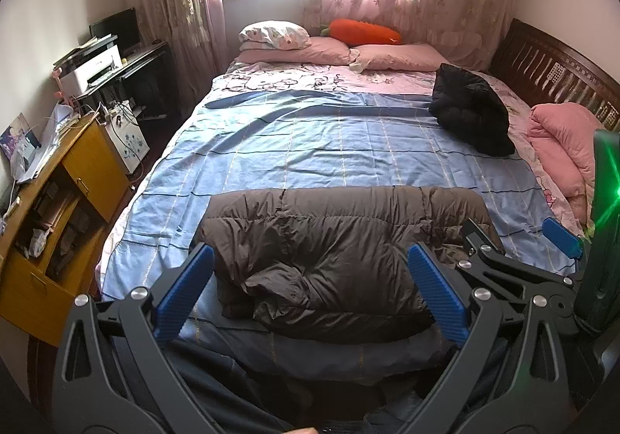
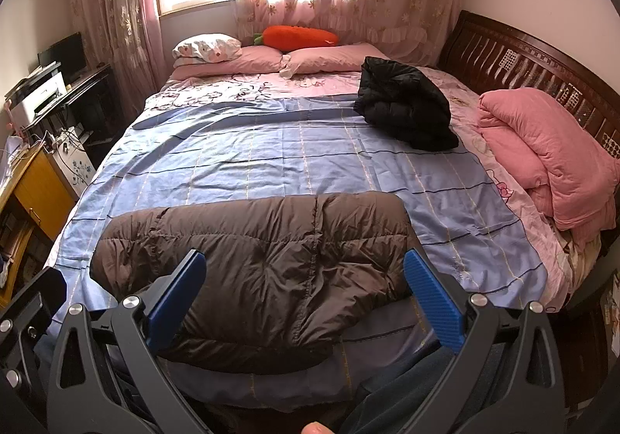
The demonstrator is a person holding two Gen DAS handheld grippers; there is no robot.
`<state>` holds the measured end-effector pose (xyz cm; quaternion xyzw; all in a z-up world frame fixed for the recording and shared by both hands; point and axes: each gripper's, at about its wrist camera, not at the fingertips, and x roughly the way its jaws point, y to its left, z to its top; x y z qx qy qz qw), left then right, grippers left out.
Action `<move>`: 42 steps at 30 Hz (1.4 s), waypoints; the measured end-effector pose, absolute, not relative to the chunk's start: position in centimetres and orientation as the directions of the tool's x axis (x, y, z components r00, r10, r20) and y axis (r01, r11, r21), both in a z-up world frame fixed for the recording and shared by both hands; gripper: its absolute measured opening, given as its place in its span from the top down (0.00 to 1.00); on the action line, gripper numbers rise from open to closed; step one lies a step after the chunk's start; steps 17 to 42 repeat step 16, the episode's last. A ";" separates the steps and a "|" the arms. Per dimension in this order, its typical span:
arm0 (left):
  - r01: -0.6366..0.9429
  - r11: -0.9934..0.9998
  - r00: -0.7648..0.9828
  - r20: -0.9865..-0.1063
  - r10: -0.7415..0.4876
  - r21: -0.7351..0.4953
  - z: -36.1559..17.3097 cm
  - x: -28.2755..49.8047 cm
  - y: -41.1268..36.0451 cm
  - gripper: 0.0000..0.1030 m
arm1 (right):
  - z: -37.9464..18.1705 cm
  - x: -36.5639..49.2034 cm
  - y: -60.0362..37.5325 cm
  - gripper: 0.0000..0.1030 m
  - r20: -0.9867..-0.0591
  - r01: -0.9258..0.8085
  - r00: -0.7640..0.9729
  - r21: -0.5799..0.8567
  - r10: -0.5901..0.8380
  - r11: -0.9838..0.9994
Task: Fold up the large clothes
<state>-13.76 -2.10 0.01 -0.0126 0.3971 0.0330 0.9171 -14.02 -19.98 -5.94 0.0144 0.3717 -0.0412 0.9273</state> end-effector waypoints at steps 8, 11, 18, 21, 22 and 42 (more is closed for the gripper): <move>-0.066 0.998 0.683 -0.730 0.039 -0.008 0.0 -13.8 -1.8 0.02 | -6.2 -14.1 -20.0 0.01 -0.695 0.087 0.716 -0.002 -0.064 0.996; -0.058 0.998 0.671 -0.741 0.031 -0.012 -0.2 -13.5 -1.7 0.02 | -6.4 -14.1 -20.0 0.01 -0.700 0.092 0.711 -0.006 -0.070 0.996; -0.045 0.999 0.648 -0.762 0.008 -0.028 -1.3 -12.0 -1.5 0.02 | -6.9 -13.1 -21.1 0.01 -0.697 0.058 0.717 0.037 -0.016 0.998; -0.045 0.999 0.648 -0.762 0.008 -0.028 -1.3 -12.0 -1.5 0.02 | -6.9 -13.1 -21.1 0.01 -0.697 0.058 0.717 0.037 -0.016 0.998; -0.045 0.999 0.648 -0.762 0.008 -0.028 -1.3 -12.0 -1.5 0.02 | -6.9 -13.1 -21.1 0.01 -0.697 0.058 0.717 0.037 -0.016 0.998; -0.045 0.999 0.648 -0.762 0.008 -0.028 -1.3 -12.0 -1.5 0.02 | -6.9 -13.1 -21.1 0.01 -0.697 0.058 0.717 0.037 -0.016 0.998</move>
